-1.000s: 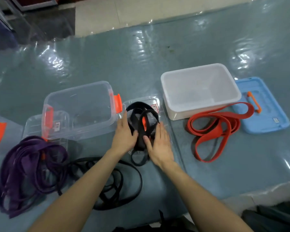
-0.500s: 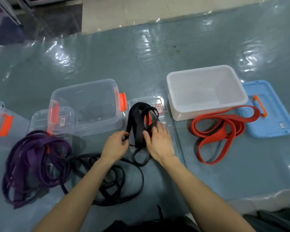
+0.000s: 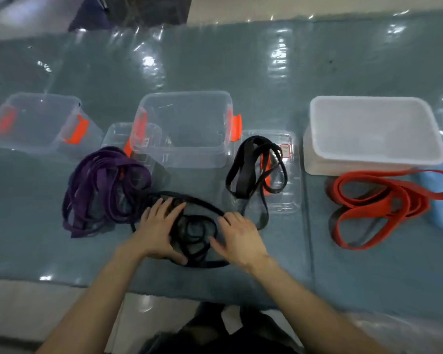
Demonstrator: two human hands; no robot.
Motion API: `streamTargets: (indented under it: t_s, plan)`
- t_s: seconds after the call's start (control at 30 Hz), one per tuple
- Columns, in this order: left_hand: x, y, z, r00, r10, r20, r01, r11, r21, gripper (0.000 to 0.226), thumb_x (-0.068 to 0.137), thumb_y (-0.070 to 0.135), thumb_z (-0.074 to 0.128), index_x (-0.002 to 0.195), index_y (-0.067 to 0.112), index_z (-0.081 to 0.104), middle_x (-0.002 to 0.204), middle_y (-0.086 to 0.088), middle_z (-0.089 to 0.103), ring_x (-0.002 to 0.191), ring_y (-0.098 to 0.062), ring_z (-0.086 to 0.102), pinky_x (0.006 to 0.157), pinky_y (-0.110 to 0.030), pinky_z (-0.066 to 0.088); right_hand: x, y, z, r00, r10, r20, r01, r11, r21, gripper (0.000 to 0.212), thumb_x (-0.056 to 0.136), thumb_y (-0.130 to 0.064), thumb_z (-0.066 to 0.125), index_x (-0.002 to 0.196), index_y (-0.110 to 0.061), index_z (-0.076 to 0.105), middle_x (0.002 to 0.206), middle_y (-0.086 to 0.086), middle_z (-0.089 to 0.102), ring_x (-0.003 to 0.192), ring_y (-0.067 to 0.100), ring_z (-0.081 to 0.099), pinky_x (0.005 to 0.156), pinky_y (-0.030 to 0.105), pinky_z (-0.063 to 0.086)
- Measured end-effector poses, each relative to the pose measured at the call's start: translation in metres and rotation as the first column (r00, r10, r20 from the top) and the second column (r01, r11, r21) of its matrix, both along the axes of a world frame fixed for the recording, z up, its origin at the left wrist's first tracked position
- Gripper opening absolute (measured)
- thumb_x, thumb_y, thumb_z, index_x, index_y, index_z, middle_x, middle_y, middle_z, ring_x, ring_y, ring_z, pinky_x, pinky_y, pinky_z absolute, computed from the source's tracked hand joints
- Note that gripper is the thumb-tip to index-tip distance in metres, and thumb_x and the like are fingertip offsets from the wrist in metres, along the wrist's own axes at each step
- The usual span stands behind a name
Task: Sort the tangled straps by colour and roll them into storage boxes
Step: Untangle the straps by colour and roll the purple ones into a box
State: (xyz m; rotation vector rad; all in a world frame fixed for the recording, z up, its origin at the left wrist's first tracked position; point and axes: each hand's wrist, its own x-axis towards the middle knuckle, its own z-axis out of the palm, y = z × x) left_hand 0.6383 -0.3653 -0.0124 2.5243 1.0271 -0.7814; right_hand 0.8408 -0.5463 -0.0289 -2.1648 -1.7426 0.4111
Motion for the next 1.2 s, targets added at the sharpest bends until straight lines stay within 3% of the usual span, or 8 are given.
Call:
streamTargets:
  t_s: [0.1, 0.2, 0.3, 0.57, 0.73, 0.9, 1.07, 1.2]
  plan:
    - [-0.039, -0.014, -0.014, 0.987, 0.004, -0.163, -0.002, 1.0, 0.014, 0.171, 0.051, 0.062, 0.101, 0.167, 0.043, -0.023, 0.178, -0.006, -0.025, 0.166, -0.038, -0.018, 0.129, -0.067, 0.012, -0.031, 0.017, -0.008, 1.0, 0.008, -0.019, -0.012, 0.976, -0.219, 0.122, 0.077, -0.087, 0.058, 0.163, -0.005, 0.032, 0.166, 0.029, 0.033, 0.155, 0.045, 0.032, 0.125, 0.058, 0.031]
    - [-0.066, -0.023, -0.023, 0.998, -0.048, -0.049, 0.053, 0.993, 0.105, 0.124, 0.084, 0.02, 0.087, 0.173, 0.03, 0.002, 0.169, -0.014, 0.027, 0.155, -0.037, 0.037, 0.121, -0.044, 0.04, -0.053, 0.031, -0.016, 0.999, -0.035, -0.015, 0.026, 0.913, -0.407, 0.165, 0.059, -0.102, 0.062, 0.168, -0.006, -0.017, 0.175, 0.031, -0.013, 0.165, 0.043, -0.005, 0.132, 0.063, 0.005]
    - [-0.08, -0.031, -0.026, 0.974, 0.078, 0.214, -0.071, 0.997, -0.036, 0.076, 0.092, 0.008, 0.067, 0.162, 0.026, 0.041, 0.142, -0.008, 0.063, 0.13, -0.031, 0.062, 0.105, -0.042, 0.051, -0.061, 0.039, -0.018, 0.994, -0.087, 0.059, 0.104, 0.897, -0.429, 0.173, 0.054, -0.096, 0.074, 0.167, -0.002, -0.016, 0.175, 0.027, 0.003, 0.162, 0.043, 0.008, 0.131, 0.063, 0.012]
    - [-0.077, -0.032, -0.001, 0.566, 0.411, 0.715, -0.133, 0.901, -0.413, 0.02, 0.081, 0.016, 0.094, 0.091, 0.028, 0.082, 0.09, 0.016, 0.081, 0.089, -0.005, 0.076, 0.086, -0.027, 0.06, -0.088, 0.036, -0.022, 0.983, -0.183, 0.023, 0.173, 0.871, -0.46, 0.136, 0.064, -0.086, 0.079, 0.163, -0.009, 0.025, 0.156, 0.012, 0.037, 0.143, 0.036, 0.04, 0.12, 0.051, 0.038]
    - [-0.072, -0.01, -0.01, 0.824, -0.156, 0.545, 0.188, 0.982, -0.004, 0.065, 0.08, 0.024, 0.09, 0.141, 0.029, 0.07, 0.148, 0.001, 0.06, 0.142, -0.022, 0.05, 0.123, -0.042, 0.035, -0.087, 0.013, -0.012, 0.947, -0.298, -0.117, 0.219, 0.87, -0.442, 0.077, 0.092, -0.058, 0.076, 0.152, -0.018, 0.05, 0.141, 0.009, 0.059, 0.13, 0.031, 0.058, 0.107, 0.042, 0.052]
    - [-0.057, 0.015, -0.029, 0.843, -0.327, 0.428, 0.275, 0.945, 0.179, 0.12, 0.072, 0.041, 0.095, 0.17, 0.027, 0.027, 0.174, -0.007, 0.027, 0.163, -0.03, 0.022, 0.134, -0.048, 0.018, -0.063, -0.049, -0.004, 0.855, -0.515, -0.061, 0.476, 0.826, -0.301, 0.076, 0.089, -0.044, 0.083, 0.154, -0.021, 0.052, 0.132, 0.007, 0.057, 0.131, 0.032, 0.054, 0.109, 0.042, 0.049]
    - [-0.031, 0.004, -0.039, 0.856, -0.379, 0.353, 0.326, 0.924, 0.201, 0.095, 0.087, 0.046, 0.083, 0.165, 0.024, 0.033, 0.155, -0.002, 0.049, 0.147, -0.026, 0.042, 0.124, -0.043, 0.033, -0.058, -0.081, -0.002, 0.76, -0.611, -0.223, 0.484, 0.76, -0.435, 0.107, 0.078, -0.073, 0.082, 0.162, -0.024, 0.04, 0.145, 0.002, 0.052, 0.136, 0.023, 0.05, 0.117, 0.045, 0.046]
    - [-0.029, 0.002, -0.044, 0.863, -0.187, 0.47, 0.216, 0.976, -0.009, 0.06, 0.09, 0.029, 0.076, 0.146, 0.024, 0.054, 0.112, 0.008, 0.071, 0.116, -0.022, 0.059, 0.097, -0.043, 0.054, -0.061, -0.073, -0.012, 0.674, -0.7, -0.234, 0.617, 0.709, -0.343, 0.061, 0.102, -0.049, 0.068, 0.151, -0.014, 0.057, 0.142, 0.008, 0.064, 0.132, 0.028, 0.062, 0.111, 0.041, 0.051]
